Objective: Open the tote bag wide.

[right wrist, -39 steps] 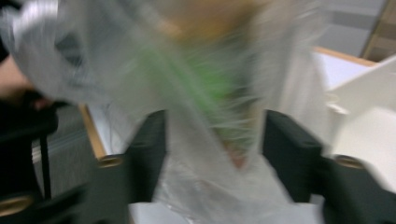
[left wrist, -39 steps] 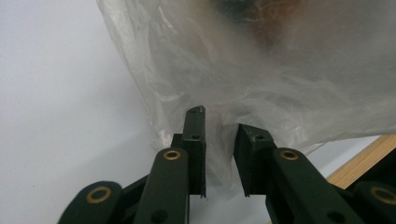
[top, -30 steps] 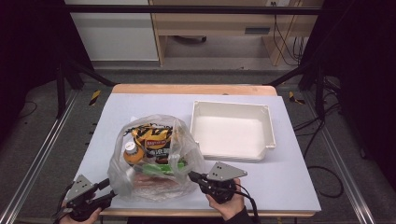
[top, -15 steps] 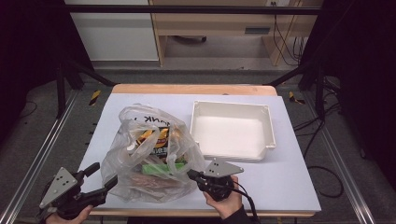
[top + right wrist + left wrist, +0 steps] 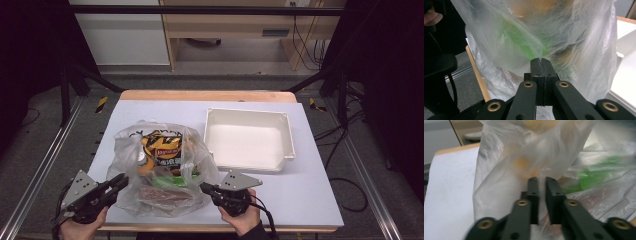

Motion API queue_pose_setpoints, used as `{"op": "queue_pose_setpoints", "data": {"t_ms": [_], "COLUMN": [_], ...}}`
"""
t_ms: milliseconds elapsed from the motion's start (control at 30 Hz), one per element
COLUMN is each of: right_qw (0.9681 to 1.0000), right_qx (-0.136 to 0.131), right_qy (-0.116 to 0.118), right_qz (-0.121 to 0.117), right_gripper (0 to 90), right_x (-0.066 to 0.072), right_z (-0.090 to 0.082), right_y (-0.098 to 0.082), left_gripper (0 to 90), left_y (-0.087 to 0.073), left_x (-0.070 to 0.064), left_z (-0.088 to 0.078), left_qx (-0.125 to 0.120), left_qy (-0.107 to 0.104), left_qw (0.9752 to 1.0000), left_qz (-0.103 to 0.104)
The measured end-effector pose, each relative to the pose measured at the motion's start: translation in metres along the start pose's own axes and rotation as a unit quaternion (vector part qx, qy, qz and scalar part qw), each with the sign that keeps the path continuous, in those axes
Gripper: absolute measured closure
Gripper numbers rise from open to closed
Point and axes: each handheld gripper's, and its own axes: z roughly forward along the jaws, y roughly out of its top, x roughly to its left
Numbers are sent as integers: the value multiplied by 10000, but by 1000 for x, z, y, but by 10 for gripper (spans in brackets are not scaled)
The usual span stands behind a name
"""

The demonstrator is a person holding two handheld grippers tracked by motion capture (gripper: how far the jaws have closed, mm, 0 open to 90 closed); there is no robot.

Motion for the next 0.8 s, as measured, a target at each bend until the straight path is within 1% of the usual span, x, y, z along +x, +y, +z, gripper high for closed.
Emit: {"op": "queue_pose_setpoints", "data": {"t_ms": [33,67,133,167,267,300,367,433,467,500,533,600,633,733,800], "right_qw": [10000,10000,9999,9999,9996,9995,9991,9983,9979,9977,9973,9962,9956,9940,9933], "right_qx": [9,18,42,52,120,150,213,288,341,382,482,580,626,744,806], "right_qy": [12,15,51,50,63,51,28,33,17,4,-78,-132,-157,-236,-328], "right_qz": [-4,4,81,88,230,269,377,496,547,553,550,632,683,769,761], "right_gripper": [900,900,900,900,900,900,900,900,900,900,900,900,900,900,900], "right_x": [0,1,1,0,-3,-3,-7,-10,-12,-12,-13,-15,-16,-19,-21], "right_z": [-2,-3,-8,-9,-15,-16,-16,-14,-11,-10,-6,-2,0,4,8], "right_y": [-1,-2,-7,-9,-20,-22,-29,-35,-38,-39,-41,-43,-45,-48,-49], "left_gripper": [879,896,900,900,900,900,900,900,900,900,900,900,900,900,900], "left_y": [-1,-3,-7,-12,-28,-36,-47,-58,-60,-65,-66,-73,-77,-81,-83], "left_x": [0,1,2,3,5,6,7,8,8,10,11,14,14,15,16], "left_z": [-1,-2,-4,-4,-1,2,7,13,15,19,21,27,31,36,38], "left_qx": [14,29,99,185,419,549,715,957,1020,1109,1144,1296,1396,1547,1592], "left_qy": [2,-12,-27,-16,-92,-100,-136,-149,-142,-132,-139,-194,-234,-255,-271], "left_qw": [10000,10000,9999,9997,9988,9981,9968,9946,9941,9930,9925,9901,9885,9863,9856], "left_qz": [-13,-52,-105,-132,-236,-278,-338,-365,-344,-374,-396,-495,-527,-509,-505]}}
